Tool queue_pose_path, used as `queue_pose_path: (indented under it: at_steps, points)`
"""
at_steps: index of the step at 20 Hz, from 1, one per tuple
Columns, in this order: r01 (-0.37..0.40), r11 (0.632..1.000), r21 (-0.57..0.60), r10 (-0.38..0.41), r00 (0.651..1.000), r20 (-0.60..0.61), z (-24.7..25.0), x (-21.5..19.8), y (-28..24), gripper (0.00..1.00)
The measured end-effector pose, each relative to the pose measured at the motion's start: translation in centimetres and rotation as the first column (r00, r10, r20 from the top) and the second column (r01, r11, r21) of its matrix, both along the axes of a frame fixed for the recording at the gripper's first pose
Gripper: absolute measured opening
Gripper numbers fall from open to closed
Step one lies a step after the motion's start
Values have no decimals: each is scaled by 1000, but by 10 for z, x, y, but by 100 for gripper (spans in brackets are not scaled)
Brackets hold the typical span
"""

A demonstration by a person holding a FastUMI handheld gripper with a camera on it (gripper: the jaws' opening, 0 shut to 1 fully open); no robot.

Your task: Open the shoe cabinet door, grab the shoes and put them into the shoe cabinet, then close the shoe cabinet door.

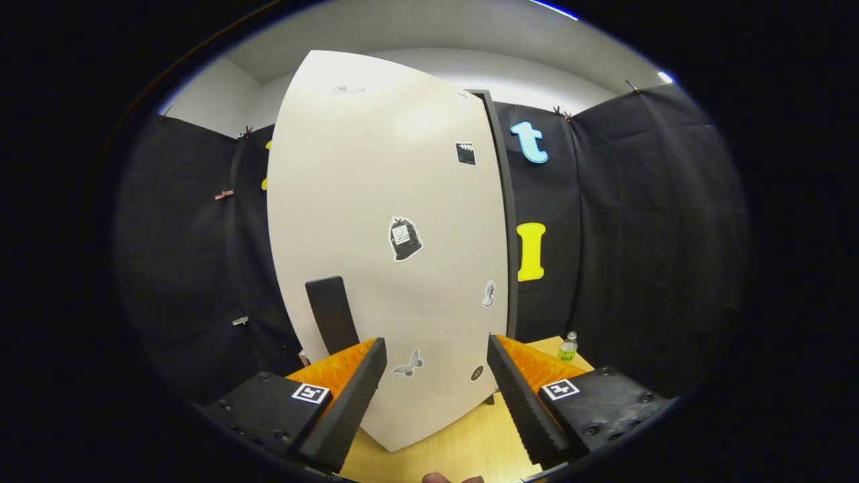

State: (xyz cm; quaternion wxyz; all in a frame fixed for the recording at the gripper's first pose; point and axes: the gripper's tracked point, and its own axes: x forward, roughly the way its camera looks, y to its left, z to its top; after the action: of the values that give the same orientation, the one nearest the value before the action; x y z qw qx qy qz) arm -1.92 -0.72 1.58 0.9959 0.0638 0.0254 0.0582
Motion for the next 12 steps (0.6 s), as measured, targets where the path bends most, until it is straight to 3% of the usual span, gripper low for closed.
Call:
queue_pose_path:
  at_steps: [12]
  points:
    - [46, 999, -19, -45, 999, 18, 1, 5, -23, 98]
